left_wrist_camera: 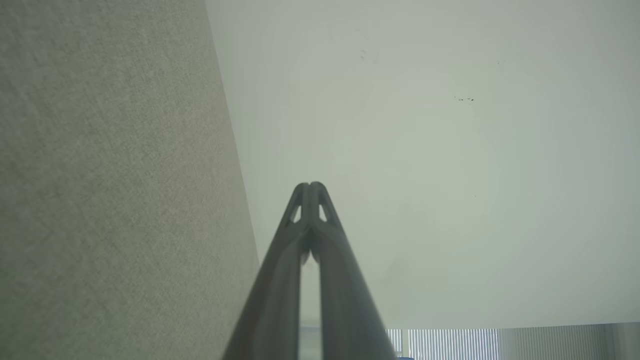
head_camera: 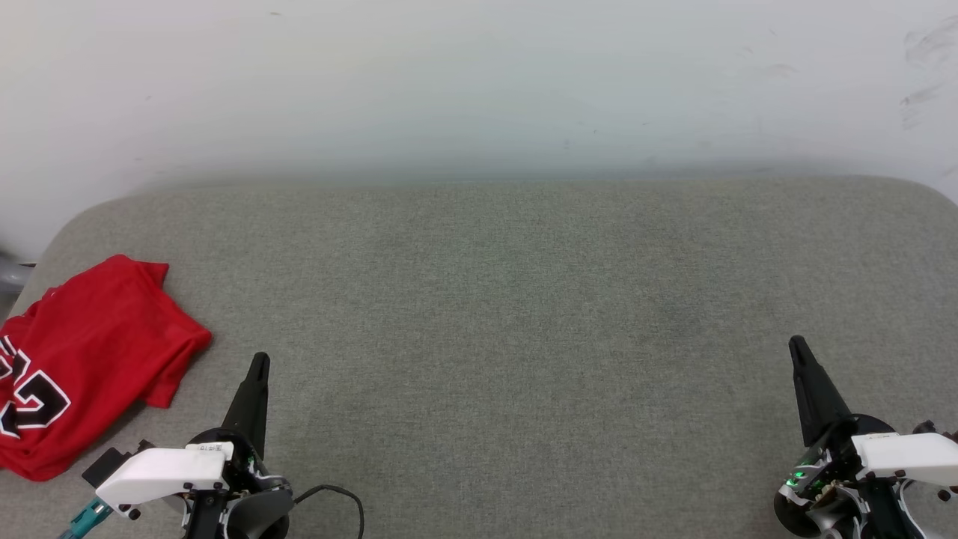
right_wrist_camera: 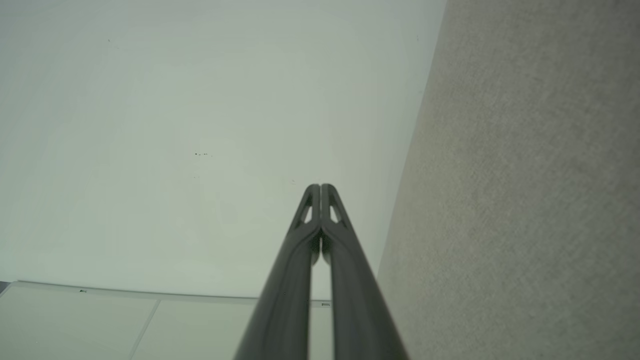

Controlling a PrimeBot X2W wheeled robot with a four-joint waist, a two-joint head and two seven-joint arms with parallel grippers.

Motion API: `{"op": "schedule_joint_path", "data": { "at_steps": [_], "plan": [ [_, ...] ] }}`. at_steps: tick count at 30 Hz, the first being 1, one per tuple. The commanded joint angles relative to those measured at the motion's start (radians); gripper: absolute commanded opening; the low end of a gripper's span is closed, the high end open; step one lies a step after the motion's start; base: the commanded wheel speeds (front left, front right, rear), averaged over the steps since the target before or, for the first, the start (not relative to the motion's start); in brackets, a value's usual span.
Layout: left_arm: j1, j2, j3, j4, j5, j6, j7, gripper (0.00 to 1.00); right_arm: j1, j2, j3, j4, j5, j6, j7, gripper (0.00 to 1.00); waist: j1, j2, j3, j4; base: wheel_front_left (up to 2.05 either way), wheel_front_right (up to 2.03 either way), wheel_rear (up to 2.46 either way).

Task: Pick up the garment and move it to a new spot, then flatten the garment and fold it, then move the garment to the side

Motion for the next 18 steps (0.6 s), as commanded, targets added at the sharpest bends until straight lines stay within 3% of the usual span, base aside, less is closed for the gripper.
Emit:
{"op": "schedule_joint_path", "data": {
  "at_steps": [1,18],
  "plan": [
    [-0.006,-0.001,0.001,-0.001,0.0,-0.002,0.002,0.0,-0.011,0.002,0.0,0.0,0.004,0.0,0.0,0.0,0.0,0.0,0.0,0.0,0.0,0.0,0.0],
    [-0.006,-0.001,0.002,-0.001,0.0,-0.002,0.002,0.0,-0.011,0.002,0.0,0.0,0.004,0.0,0.0,0.0,0.0,0.0,0.0,0.0,0.0,0.0,0.0]
  ]
}}
